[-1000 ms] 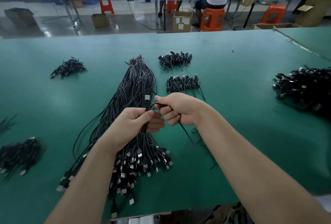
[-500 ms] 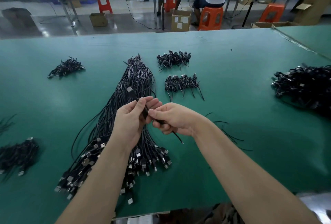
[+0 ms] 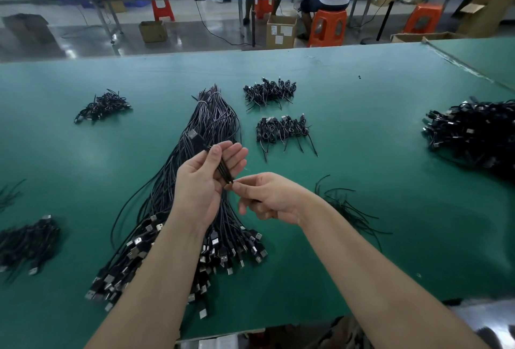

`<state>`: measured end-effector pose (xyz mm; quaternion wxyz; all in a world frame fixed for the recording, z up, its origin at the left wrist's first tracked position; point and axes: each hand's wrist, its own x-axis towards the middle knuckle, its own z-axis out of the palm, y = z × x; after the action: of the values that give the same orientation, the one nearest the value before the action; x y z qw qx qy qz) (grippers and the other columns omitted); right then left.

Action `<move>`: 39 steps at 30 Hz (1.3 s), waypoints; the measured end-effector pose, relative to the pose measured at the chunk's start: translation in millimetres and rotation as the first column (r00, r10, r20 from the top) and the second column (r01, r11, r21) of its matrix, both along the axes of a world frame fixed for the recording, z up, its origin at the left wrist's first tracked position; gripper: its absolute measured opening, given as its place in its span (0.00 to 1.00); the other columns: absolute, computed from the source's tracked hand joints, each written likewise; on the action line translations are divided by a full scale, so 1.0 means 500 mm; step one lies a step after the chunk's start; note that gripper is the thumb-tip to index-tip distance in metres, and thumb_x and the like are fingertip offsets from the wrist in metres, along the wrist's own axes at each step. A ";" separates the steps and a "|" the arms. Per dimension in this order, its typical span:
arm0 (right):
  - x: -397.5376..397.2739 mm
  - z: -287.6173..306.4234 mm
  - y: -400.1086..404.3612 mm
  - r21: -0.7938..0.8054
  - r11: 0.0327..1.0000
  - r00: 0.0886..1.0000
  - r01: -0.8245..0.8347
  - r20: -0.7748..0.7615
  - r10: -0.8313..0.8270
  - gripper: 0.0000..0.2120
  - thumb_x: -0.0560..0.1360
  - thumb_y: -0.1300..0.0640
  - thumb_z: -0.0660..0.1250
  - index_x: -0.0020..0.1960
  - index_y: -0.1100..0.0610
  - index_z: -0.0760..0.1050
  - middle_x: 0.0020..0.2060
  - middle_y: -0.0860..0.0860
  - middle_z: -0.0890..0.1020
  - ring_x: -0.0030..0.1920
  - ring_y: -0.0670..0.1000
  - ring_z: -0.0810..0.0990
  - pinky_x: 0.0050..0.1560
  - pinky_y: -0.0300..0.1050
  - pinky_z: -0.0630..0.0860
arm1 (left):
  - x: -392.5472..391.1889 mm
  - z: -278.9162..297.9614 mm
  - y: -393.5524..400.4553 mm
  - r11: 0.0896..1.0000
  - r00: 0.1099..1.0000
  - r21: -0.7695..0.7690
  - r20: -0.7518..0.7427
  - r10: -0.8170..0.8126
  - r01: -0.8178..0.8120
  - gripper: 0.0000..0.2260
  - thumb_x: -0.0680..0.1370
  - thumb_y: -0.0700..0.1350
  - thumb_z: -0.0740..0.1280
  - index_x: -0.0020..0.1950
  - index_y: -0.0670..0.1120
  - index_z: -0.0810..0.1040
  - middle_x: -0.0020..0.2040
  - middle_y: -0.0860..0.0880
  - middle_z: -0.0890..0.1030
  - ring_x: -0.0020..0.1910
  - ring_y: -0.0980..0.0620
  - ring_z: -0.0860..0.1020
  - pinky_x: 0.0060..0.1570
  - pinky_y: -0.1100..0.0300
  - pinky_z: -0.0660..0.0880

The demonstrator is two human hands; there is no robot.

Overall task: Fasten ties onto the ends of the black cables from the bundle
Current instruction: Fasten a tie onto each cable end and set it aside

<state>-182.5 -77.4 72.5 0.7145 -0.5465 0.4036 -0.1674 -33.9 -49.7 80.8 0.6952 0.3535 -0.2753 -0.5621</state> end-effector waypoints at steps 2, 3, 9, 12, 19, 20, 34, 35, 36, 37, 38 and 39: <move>-0.003 0.001 0.000 -0.005 1.000 1.000 -0.026 0.003 0.026 0.13 0.82 0.50 0.65 0.63 0.55 0.78 0.32 0.51 0.81 0.22 0.44 0.60 0.25 0.37 0.57 | 0.000 0.001 0.002 1.000 1.000 0.013 0.006 0.003 -0.003 0.11 0.84 0.39 0.60 0.55 0.34 0.79 0.51 0.37 0.85 0.53 0.39 0.85 0.49 0.53 0.82; -0.005 0.002 -0.002 -0.009 1.000 1.000 -0.027 0.002 0.027 0.14 0.82 0.50 0.66 0.63 0.56 0.78 0.32 0.51 0.81 0.22 0.44 0.60 0.24 0.36 0.57 | 0.001 0.001 0.003 1.000 1.000 0.015 0.011 0.005 -0.005 0.10 0.84 0.39 0.60 0.55 0.34 0.79 0.51 0.37 0.85 0.52 0.40 0.85 0.48 0.54 0.82; -0.011 0.007 -0.007 -0.071 0.997 0.998 -0.040 -0.052 0.037 0.14 0.81 0.54 0.68 0.65 0.57 0.76 0.38 0.53 0.86 0.26 0.45 0.71 0.28 0.37 0.65 | -0.002 -0.004 0.011 1.000 0.997 0.015 0.071 -0.010 0.009 0.10 0.84 0.39 0.61 0.54 0.36 0.80 0.48 0.39 0.86 0.48 0.43 0.86 0.45 0.56 0.82; -0.011 0.018 -0.009 -0.084 0.996 0.997 -0.042 0.057 0.047 0.15 0.76 0.61 0.73 0.62 0.55 0.76 0.51 0.54 0.85 0.46 0.50 0.84 0.46 0.47 0.82 | -0.008 -0.009 0.018 0.998 0.993 0.031 0.108 -0.049 0.046 0.10 0.82 0.40 0.63 0.51 0.38 0.83 0.47 0.38 0.85 0.47 0.43 0.85 0.46 0.55 0.82; 0.007 0.021 -0.011 -0.256 0.961 0.992 0.102 0.097 -0.080 0.23 0.73 0.70 0.73 0.65 0.55 0.79 0.46 0.55 0.73 0.44 0.53 0.73 0.52 0.49 0.78 | -0.019 -0.018 0.033 0.985 0.965 0.010 0.201 -0.170 0.171 0.10 0.78 0.43 0.66 0.50 0.43 0.87 0.51 0.37 0.85 0.49 0.44 0.85 0.47 0.51 0.83; 0.007 0.019 -0.011 -0.287 0.951 0.992 0.115 0.078 -0.096 0.23 0.73 0.71 0.73 0.65 0.57 0.79 0.43 0.55 0.73 0.43 0.52 0.74 0.53 0.49 0.78 | -0.019 -0.016 0.034 0.984 0.965 0.007 0.194 -0.177 0.179 0.10 0.78 0.43 0.66 0.50 0.43 0.87 0.51 0.37 0.85 0.49 0.44 0.85 0.48 0.54 0.83; -0.011 0.027 -0.007 -0.476 0.879 0.994 0.016 -0.084 -0.063 0.11 0.71 0.64 0.76 0.41 0.49 0.78 0.33 0.44 0.79 0.36 0.47 0.75 0.42 0.43 0.75 | -0.006 -0.005 0.042 0.938 0.895 0.083 0.281 -0.347 0.337 0.10 0.77 0.43 0.65 0.42 0.43 0.85 0.52 0.40 0.85 0.55 0.46 0.84 0.55 0.56 0.80; -0.012 0.027 -0.007 -0.485 0.875 0.993 0.005 -0.100 -0.061 0.11 0.71 0.63 0.76 0.41 0.49 0.78 0.33 0.45 0.79 0.36 0.47 0.75 0.40 0.43 0.74 | -0.002 -0.006 0.041 0.931 0.888 0.085 0.280 -0.363 0.354 0.10 0.77 0.43 0.65 0.43 0.43 0.85 0.52 0.39 0.85 0.55 0.45 0.83 0.56 0.55 0.80; -0.012 0.026 -0.007 -0.499 0.867 0.991 -0.006 -0.120 -0.062 0.12 0.71 0.62 0.76 0.41 0.47 0.78 0.33 0.44 0.79 0.35 0.46 0.75 0.38 0.41 0.74 | 0.001 -0.006 0.041 0.925 0.884 0.084 0.275 -0.379 0.370 0.10 0.78 0.43 0.65 0.43 0.42 0.86 0.53 0.39 0.85 0.55 0.45 0.83 0.57 0.54 0.80; -0.011 0.026 -0.007 -0.514 0.858 0.987 -0.015 -0.143 -0.068 0.13 0.71 0.61 0.76 0.40 0.45 0.77 0.32 0.42 0.79 0.33 0.45 0.75 0.36 0.39 0.74 | 0.005 -0.006 0.041 0.919 0.879 0.083 0.267 -0.394 0.386 0.11 0.78 0.43 0.65 0.44 0.42 0.86 0.53 0.39 0.85 0.56 0.44 0.83 0.57 0.53 0.80; -0.012 0.026 -0.007 -0.531 0.847 0.983 -0.024 -0.165 -0.075 0.13 0.71 0.60 0.76 0.39 0.44 0.76 0.31 0.42 0.79 0.31 0.43 0.74 0.33 0.38 0.73 | 0.007 -0.006 0.041 0.913 0.875 0.081 0.260 -0.408 0.401 0.11 0.78 0.43 0.65 0.44 0.42 0.86 0.53 0.39 0.85 0.56 0.44 0.83 0.58 0.53 0.80; -0.014 0.026 -0.006 -0.555 0.831 0.978 -0.036 -0.191 -0.085 0.12 0.70 0.59 0.76 0.39 0.44 0.76 0.31 0.42 0.78 0.29 0.42 0.73 0.31 0.38 0.72 | 0.009 -0.007 0.040 0.909 0.872 0.084 0.256 -0.416 0.409 0.11 0.78 0.43 0.65 0.44 0.42 0.86 0.53 0.39 0.85 0.56 0.44 0.83 0.58 0.53 0.80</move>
<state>-189.3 -80.6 85.7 0.4765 -0.7396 0.4167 -0.2287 -29.3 -29.5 77.1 0.5108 0.3687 -0.4283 -0.6479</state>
